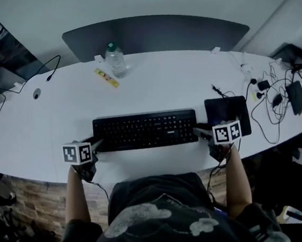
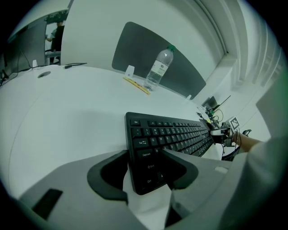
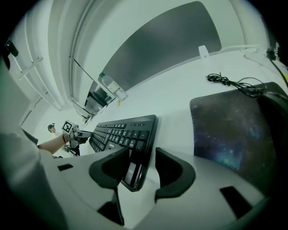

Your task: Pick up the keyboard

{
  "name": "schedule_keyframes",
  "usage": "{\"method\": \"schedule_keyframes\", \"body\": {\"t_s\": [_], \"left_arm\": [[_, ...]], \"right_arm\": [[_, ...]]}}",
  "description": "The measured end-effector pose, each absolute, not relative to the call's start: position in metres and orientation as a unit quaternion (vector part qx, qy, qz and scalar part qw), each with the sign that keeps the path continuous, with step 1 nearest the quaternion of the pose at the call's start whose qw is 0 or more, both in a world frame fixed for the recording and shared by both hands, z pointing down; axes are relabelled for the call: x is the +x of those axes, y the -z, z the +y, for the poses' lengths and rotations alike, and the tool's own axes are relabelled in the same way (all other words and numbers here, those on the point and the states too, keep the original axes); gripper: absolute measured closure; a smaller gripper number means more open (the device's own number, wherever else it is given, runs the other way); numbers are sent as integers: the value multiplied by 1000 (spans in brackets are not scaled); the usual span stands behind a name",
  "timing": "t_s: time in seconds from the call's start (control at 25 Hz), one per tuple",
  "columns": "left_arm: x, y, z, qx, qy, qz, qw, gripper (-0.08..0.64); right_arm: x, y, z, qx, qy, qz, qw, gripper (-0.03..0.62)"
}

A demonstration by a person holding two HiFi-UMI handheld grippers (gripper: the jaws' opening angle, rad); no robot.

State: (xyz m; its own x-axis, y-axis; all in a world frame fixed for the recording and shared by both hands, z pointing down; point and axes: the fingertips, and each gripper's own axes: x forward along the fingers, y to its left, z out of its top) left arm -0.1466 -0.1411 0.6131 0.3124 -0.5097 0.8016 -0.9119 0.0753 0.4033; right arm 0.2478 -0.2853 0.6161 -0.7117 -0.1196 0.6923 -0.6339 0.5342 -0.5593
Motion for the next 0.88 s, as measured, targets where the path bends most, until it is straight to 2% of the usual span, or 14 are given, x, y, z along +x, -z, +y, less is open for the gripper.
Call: {"method": "schedule_keyframes", "body": {"t_s": [0.32,0.4,0.6,0.88], "left_arm": [[-146,-613,-141,644,-206,-555,484,350],[-146,-613,-142,645,-202,-558,481,349],[-146,-612,-141,645,-203,-561,477,350],[-146,-613,-142,629,-195,-577,482,354]], "right_arm": [[235,-616,-282,232,-403,-814,348,358],[235,-617,-283,243,-395,-810,358,382],[234,-619,-283,277,-376,-802,373,387],[236,-619,-283,299,-373,-802,359,400]]}}
